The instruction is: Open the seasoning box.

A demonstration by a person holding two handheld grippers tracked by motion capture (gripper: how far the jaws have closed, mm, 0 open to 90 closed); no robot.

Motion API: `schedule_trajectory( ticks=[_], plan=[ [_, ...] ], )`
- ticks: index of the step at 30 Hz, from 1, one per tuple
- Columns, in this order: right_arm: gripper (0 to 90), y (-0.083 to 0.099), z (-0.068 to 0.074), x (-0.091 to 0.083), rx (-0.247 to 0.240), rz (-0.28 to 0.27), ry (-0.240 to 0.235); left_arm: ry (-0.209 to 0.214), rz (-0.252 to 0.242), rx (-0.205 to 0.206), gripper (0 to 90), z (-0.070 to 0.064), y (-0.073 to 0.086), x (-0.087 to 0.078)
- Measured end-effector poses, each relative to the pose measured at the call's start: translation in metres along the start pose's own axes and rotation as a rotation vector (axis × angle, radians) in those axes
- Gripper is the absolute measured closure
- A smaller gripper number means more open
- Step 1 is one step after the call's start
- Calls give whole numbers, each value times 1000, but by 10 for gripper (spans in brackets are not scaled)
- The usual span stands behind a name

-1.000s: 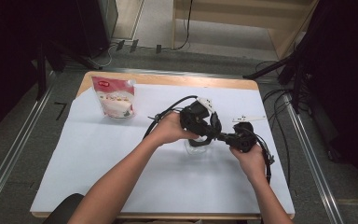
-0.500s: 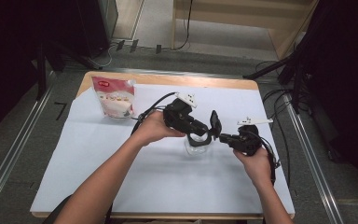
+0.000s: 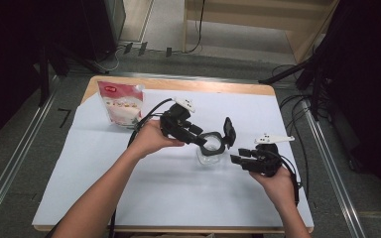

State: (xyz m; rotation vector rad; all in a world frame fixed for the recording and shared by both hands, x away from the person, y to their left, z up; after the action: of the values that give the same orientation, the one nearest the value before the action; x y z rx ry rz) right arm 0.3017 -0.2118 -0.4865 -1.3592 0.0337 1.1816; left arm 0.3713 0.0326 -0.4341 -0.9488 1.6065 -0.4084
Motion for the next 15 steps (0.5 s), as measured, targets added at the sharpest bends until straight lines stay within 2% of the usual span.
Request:
schedule_trajectory(
  ticks=[3, 8, 9, 11, 13, 14, 15],
  plan=[
    [469, 6, 9, -2, -21, 4, -2, -31, 0, 13, 419, 1, 10, -8],
    [471, 13, 13, -3, -15, 16, -15, -49, 16, 21, 418, 2, 19, -18],
    [473, 14, 13, -3, -18, 21, -19, -57, 15, 18, 415, 3, 20, -21],
    [468, 14, 13, -1, -20, 21, -22, -68, -21, 11, 420, 4, 24, -32],
    [463, 14, 12, -1, -18, 22, -25, -71, -27, 6, 420, 5, 25, -36],
    [459, 14, 11, 0, -15, 25, -24, -78, -32, -7, 420, 5, 26, -40],
    [459, 14, 10, 1, -15, 29, -26, -95, -37, -37, 422, 8, 29, -48]
  ],
)
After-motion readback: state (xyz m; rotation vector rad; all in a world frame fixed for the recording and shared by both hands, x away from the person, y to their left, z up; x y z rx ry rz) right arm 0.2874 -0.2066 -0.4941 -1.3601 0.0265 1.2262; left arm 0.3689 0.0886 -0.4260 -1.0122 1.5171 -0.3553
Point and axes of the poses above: each handheld gripper's, and its own axes: x roughly forward along the jaws, y roughly out of its underside, z roughly to its left, the point moved 4 cm from there along x, roughly forward along the jaws, and after that the axes turned 3 degrees about x, right-handed, at the moved point
